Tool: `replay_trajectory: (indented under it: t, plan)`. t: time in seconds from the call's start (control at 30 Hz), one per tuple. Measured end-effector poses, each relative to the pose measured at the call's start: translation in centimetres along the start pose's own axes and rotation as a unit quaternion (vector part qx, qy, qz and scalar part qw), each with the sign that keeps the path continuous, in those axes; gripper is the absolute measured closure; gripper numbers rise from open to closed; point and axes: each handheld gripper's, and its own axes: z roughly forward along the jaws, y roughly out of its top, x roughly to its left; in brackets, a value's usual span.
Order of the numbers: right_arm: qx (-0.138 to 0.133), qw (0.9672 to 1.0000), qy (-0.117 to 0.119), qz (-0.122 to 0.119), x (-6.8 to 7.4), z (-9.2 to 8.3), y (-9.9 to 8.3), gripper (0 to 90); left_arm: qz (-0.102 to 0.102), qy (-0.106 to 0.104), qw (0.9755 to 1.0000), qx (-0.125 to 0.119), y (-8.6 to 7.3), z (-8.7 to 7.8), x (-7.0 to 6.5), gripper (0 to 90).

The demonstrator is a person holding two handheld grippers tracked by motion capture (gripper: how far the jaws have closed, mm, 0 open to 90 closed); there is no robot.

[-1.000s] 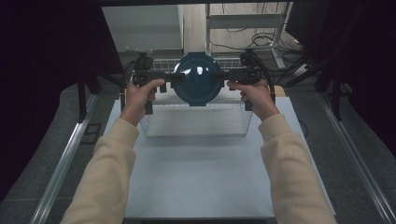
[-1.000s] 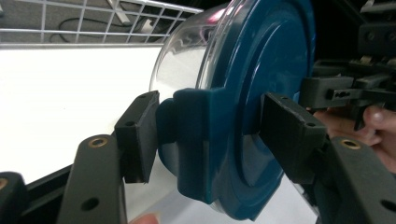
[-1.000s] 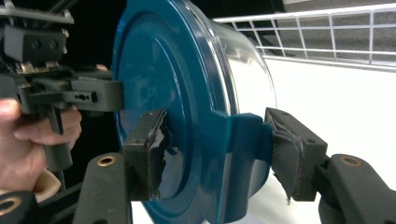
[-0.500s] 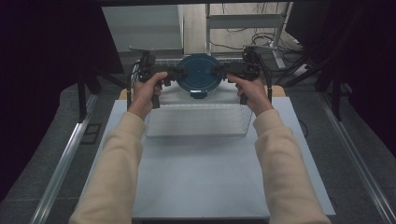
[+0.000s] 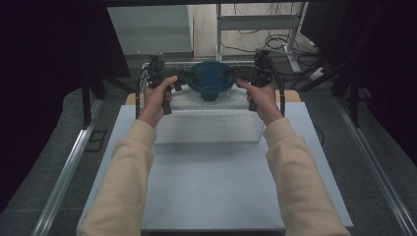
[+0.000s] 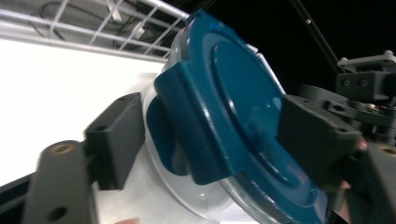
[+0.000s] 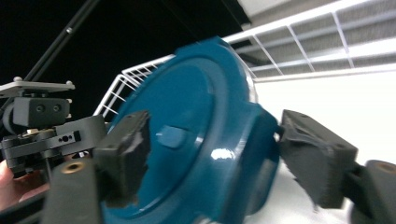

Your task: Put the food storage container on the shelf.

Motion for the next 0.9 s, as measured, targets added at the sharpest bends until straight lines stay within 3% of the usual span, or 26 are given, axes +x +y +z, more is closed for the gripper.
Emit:
replay_trajectory:
  t: [0.13,0.23,0.33,0.43,0.53,0.7,0.9]
  plan:
    - [-0.008,0.9986,-0.019,-0.048,1.1,-0.9,-0.3,15.9,0.024,-0.007,0.9997,-0.006,-0.1,-1.1,-0.8,19.6]
    - [-0.026,0.9963,-0.035,-0.074,1.3,-2.2,-0.8,15.5,0.052,0.017,0.9984,-0.009,-0.2,-2.3,-1.2,18.9]
    - [-0.034,0.994,-0.03,-0.099,1.1,-3.6,-1.4,15.4,0.077,0.037,0.9962,-0.017,-0.7,-3.5,-1.8,19.0]
    - [-0.028,0.991,-0.022,-0.129,1.1,-4.7,-2.0,15.6,0.091,0.038,0.995,-0.018,-1.5,-4.5,-2.1,19.0]
    - [-0.026,0.9866,-0.025,-0.159,1.3,-5.7,-2.8,15.7,0.117,0.054,0.9916,-0.014,-2.5,-5.2,-2.5,19.1]
    - [-0.015,0.9817,-0.025,-0.188,1.0,-7.0,-4.2,17.6,0.154,0.058,0.9863,-0.009,-4.5,-6.2,-3.1,19.1]
    - [-0.005,0.9724,-0.031,-0.231,1.2,-8.4,-6.1,17.9,0.179,0.066,0.9816,-0.01,-6.6,-7.8,-3.6,19.2]
